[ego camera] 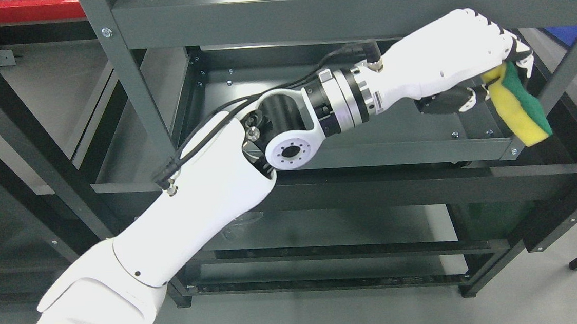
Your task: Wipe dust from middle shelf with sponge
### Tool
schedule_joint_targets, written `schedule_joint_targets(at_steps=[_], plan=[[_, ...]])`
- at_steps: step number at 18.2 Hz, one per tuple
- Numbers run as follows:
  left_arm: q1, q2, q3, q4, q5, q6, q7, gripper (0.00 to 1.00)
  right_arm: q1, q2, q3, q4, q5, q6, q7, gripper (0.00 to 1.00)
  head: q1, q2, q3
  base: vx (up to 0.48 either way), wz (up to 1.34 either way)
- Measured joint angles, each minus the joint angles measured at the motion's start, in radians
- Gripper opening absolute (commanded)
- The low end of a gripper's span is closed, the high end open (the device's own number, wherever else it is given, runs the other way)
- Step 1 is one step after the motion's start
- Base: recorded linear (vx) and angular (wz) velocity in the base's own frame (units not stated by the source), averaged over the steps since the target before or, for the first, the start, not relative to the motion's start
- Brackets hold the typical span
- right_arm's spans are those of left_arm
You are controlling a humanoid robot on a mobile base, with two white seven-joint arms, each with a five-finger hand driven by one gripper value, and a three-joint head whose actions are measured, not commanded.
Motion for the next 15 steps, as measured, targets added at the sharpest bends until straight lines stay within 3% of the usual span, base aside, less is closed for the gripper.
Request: schedule_joint_targets(at_steps=[3, 7, 15], plan=[[0.148, -0.004, -0.012, 0.009, 0.089, 0.008, 0.019, 0.04, 0.0, 0.0, 0.0, 0.0, 0.0, 0.0, 0.0, 1.0, 0.0, 0.0, 0.0, 0.0, 0.0], [0.375, -0.009, 0.055, 0.015, 0.206, 0.019, 0.183, 0.03, 0.0, 0.0, 0.0, 0.0, 0.0, 0.0, 0.0, 1.0, 0.0, 0.0, 0.0, 0.0, 0.0], [0.649, -0.014, 0.343, -0.02, 0.424, 0.045, 0.247, 0.02, 0.0, 0.0, 0.0, 0.0, 0.0, 0.0, 0.0, 1.0, 0.0, 0.0, 0.0, 0.0, 0.0]])
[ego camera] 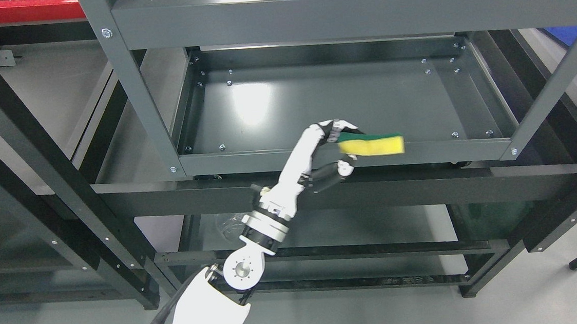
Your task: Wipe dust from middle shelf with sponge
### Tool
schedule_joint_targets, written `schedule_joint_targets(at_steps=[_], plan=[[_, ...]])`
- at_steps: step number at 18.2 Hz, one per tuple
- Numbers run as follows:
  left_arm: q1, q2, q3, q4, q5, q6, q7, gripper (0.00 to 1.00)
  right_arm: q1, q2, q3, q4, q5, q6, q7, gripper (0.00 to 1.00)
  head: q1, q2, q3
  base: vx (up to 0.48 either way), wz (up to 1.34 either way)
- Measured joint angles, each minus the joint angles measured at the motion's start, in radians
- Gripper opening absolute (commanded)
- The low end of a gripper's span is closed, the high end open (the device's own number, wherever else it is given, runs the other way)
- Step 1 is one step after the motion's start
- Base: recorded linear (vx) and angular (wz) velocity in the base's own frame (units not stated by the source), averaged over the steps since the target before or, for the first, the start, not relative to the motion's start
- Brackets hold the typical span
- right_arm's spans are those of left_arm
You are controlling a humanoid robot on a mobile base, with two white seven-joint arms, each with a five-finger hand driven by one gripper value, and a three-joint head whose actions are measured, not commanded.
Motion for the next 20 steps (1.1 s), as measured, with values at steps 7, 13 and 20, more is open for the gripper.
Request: schedule_joint_targets(at_steps=[7, 13, 20], plan=[[0.154, -0.002, 0.201, -0.094, 0.096, 0.002, 0.001, 0.02, 0.0, 0.0, 0.0, 0.0, 0.0, 0.0, 0.0, 1.0, 0.0, 0.0, 0.0, 0.0, 0.0], [0.217, -0.003, 0.307, -0.156, 0.126, -0.016, 0.001, 0.02, 0.0, 0.0, 0.0, 0.0, 0.0, 0.0, 0.0, 1.0, 0.0, 0.0, 0.0, 0.0, 0.0], [0.255, -0.004, 0.362, -0.196, 0.14, -0.022, 0.001, 0.02, 0.0, 0.0, 0.0, 0.0, 0.0, 0.0, 0.0, 1.0, 0.0, 0.0, 0.0, 0.0, 0.0]])
